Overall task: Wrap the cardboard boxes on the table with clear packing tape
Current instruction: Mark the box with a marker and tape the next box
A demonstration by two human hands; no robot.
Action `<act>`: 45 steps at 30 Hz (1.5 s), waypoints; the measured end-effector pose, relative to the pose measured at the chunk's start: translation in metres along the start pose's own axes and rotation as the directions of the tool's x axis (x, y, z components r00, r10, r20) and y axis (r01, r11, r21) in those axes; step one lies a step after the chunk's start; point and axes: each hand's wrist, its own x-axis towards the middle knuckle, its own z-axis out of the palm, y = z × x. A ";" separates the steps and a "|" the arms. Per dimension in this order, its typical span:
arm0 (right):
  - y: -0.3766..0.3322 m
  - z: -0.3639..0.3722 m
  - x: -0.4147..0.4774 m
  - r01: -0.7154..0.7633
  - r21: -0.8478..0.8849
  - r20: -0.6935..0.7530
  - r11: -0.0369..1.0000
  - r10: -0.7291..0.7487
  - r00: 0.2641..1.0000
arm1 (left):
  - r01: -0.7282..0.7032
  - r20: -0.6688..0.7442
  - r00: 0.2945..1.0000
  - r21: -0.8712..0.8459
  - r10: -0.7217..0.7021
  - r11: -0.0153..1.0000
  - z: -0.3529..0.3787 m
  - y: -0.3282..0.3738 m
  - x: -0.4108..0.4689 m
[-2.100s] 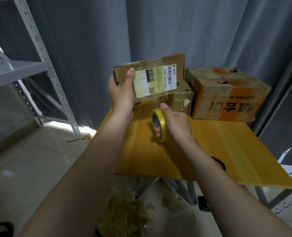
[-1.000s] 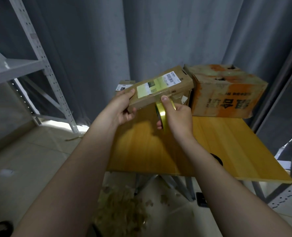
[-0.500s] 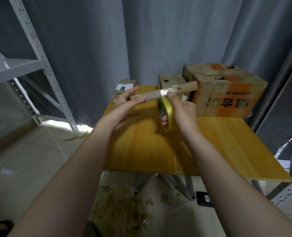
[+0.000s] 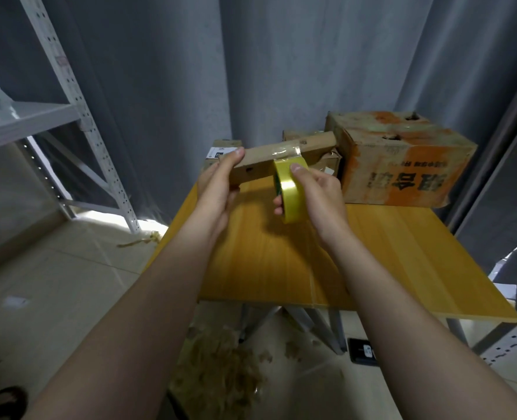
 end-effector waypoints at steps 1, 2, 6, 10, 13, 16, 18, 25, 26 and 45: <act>0.000 0.002 -0.002 0.022 -0.002 0.023 1.000 -0.022 1.000 | 0.020 -0.023 1.000 -0.038 -0.021 0.999 0.000 0.000 0.001; 0.000 0.004 -0.003 0.043 -0.005 0.039 0.999 -0.042 0.998 | 0.035 -0.041 0.998 -0.072 -0.038 0.997 -0.001 0.001 0.001; 0.001 0.011 -0.007 0.095 -0.035 0.006 0.995 -0.095 0.995 | 0.037 -0.114 0.992 -0.158 -0.056 0.987 0.001 0.002 -0.001; 0.007 0.015 -0.007 0.069 -0.025 -0.042 0.997 -0.070 0.997 | 0.028 -0.162 0.985 -0.159 -0.054 0.987 0.003 0.003 -0.003; 0.014 0.017 -0.006 0.024 -0.053 -0.066 0.998 -0.027 0.997 | 0.005 -0.182 0.983 -0.132 -0.029 0.991 0.002 0.002 -0.004; 0.017 0.016 -0.003 -0.007 -0.056 -0.073 0.998 0.003 0.997 | -0.004 -0.186 0.982 -0.096 -0.014 0.995 0.002 0.001 -0.007; 0.017 0.015 -0.002 -0.027 -0.064 -0.071 0.998 0.023 0.997 | 0.006 -0.202 0.979 -0.103 -0.027 0.995 0.003 0.003 -0.009; 0.033 0.016 -0.003 -0.076 -0.087 -0.091 0.993 0.068 0.994 | 0.057 -0.189 0.978 -0.148 -0.085 0.987 0.008 0.010 -0.014; 0.033 0.017 -0.003 -0.057 -0.079 -0.080 0.995 0.051 0.996 | 0.061 -0.192 0.977 -0.165 -0.092 0.984 0.008 0.012 -0.015; 0.039 0.018 -0.004 -0.002 -0.105 -0.058 0.994 -0.005 0.998 | 0.128 -0.187 0.966 -0.250 -0.177 0.960 0.003 0.022 -0.011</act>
